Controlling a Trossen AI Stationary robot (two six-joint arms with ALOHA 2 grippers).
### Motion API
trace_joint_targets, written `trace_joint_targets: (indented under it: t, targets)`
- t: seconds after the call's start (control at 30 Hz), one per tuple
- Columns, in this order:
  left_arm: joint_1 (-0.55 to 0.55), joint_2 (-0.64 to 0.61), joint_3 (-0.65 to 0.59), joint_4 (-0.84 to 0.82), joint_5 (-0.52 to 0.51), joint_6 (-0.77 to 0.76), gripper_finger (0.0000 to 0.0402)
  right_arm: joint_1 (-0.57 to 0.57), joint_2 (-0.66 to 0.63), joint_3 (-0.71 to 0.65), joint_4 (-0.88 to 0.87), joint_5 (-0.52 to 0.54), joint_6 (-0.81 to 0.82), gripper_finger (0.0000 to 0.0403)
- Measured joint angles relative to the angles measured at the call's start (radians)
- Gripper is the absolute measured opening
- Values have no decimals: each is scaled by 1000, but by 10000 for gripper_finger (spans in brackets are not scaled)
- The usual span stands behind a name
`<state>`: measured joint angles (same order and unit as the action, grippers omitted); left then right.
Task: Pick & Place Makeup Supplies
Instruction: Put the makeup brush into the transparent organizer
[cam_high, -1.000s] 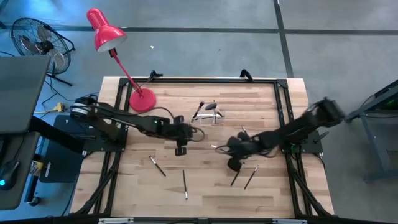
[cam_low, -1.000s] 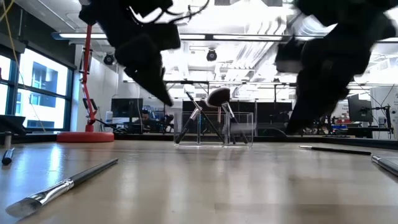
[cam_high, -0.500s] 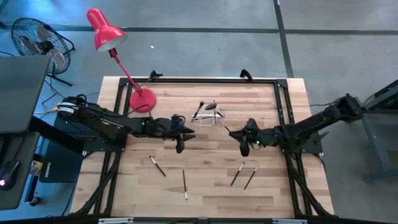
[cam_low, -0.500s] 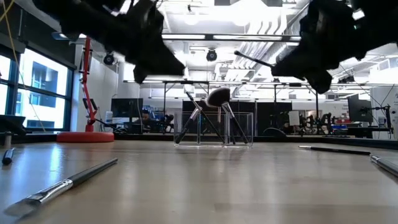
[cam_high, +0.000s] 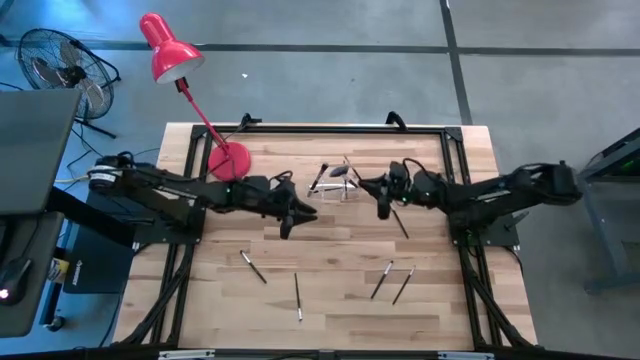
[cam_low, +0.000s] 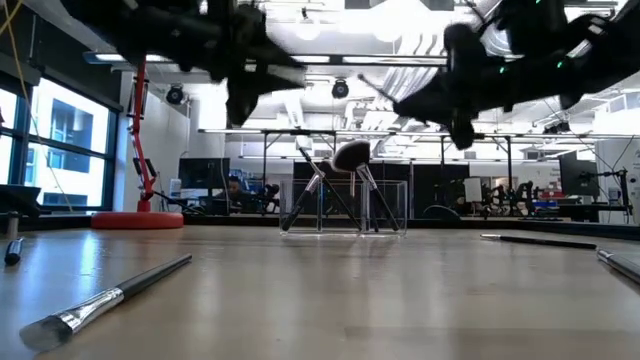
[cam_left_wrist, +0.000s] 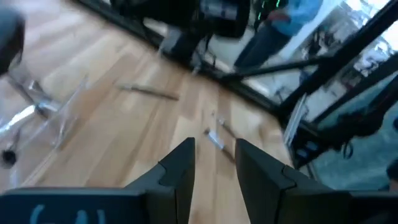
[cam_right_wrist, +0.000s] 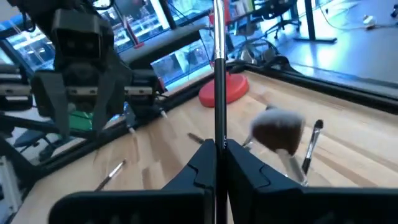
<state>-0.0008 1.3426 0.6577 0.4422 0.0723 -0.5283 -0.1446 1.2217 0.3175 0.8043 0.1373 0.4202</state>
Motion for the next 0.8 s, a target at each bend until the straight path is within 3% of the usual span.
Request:
trace_joint_targets:
  t: [0.27,0.4,0.57,0.8]
  targets:
    - [190,-53,-4,-63,256,58,111,-99,281,68,230,-122,-6,10]
    - [269,-61,-2,-65,375,60,111,-110,415,117,315,-117,-40,10]
    - [331,-59,-2,-85,514,52,111,-137,475,135,344,-112,-130,10]
    - [356,-59,-3,-110,559,57,111,-149,486,127,306,-122,-201,10]
